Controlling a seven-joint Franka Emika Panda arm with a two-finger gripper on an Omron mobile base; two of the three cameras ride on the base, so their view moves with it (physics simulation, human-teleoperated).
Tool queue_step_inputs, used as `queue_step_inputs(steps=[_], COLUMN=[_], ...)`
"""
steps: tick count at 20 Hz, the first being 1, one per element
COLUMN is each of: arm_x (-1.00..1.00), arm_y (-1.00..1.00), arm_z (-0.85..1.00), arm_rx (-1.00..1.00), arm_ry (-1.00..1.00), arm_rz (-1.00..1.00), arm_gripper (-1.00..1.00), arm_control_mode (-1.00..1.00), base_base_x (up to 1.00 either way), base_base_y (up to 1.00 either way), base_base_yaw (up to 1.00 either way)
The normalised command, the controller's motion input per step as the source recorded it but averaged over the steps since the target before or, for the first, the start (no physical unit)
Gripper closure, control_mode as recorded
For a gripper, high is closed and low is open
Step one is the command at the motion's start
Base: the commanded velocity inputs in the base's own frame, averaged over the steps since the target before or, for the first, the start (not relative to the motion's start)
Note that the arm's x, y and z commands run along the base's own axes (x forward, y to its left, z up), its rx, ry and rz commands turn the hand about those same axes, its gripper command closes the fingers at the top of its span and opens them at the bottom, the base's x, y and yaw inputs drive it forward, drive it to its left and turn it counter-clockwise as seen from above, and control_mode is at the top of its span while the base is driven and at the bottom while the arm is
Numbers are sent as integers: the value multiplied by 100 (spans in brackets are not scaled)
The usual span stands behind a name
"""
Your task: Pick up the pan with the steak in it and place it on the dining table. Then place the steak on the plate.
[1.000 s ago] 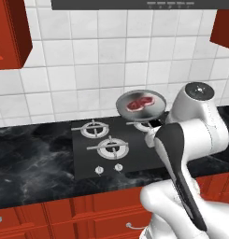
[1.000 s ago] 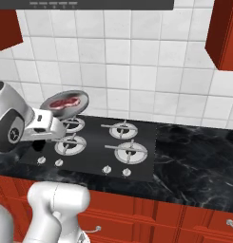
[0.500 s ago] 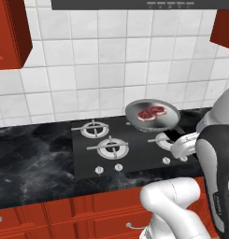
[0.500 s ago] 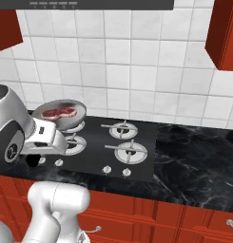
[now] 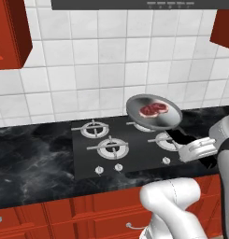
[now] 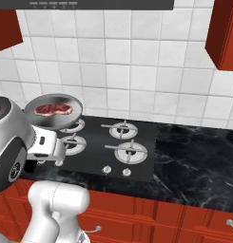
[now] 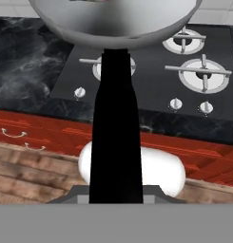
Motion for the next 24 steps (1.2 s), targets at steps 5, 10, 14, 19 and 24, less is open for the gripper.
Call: queue_step_inputs(steps=[5,10,14,19,24], arm_x=[-2,0,0,0,0], arm_y=[0,0,0,0,0], arm_z=[-1,0,0,0,0], arm_rx=[0,0,0,0,0], arm_ry=[0,0,0,0,0], arm_rz=[0,0,0,0,0], arm_gripper=[100,100,100,100,100], arm_control_mode=[-100,100,100,100,100], base_base_x=[0,-77,-88,-32,-11], base_base_y=[0,0,0,-1,0], base_base_yaw=[0,0,4,40,48])
